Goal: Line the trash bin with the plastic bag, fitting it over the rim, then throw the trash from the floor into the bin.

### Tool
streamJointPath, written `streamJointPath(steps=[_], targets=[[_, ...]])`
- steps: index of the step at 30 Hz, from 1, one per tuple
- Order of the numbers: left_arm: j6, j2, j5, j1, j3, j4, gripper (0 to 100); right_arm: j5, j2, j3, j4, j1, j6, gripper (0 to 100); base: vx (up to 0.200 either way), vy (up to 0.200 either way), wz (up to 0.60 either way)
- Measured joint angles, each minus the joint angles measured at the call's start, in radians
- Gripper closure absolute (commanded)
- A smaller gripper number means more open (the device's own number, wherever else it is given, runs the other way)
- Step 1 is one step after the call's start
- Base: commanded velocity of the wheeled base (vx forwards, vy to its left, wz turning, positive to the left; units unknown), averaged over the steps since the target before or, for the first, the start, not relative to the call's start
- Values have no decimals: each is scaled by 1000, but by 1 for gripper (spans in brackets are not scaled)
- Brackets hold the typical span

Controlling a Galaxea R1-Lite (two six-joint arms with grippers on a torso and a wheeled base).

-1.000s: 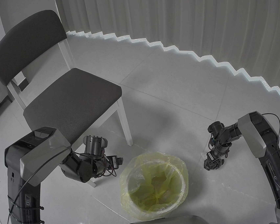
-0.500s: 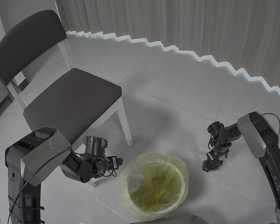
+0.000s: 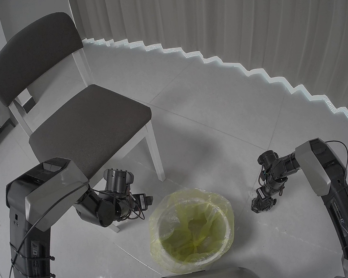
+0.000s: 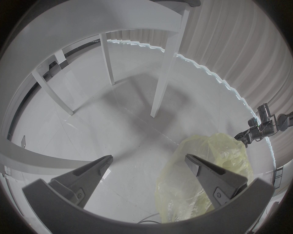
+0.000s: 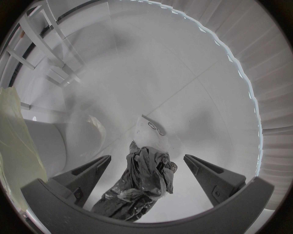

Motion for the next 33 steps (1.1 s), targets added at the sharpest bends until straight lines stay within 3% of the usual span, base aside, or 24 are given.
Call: streamJointPath(steps=[10, 21, 33], targets=[[0, -16, 16, 0, 8, 1, 0, 4, -32, 17, -14, 0, 1, 100, 0, 0, 0], [-3, -98, 20, 0, 89, -3, 0, 11, -206, 184, -86, 2, 1, 100, 0, 0, 0], [0, -186, 20, 2, 260, -151, 0, 11, -410, 378, -146, 21, 1, 100, 0, 0, 0]])
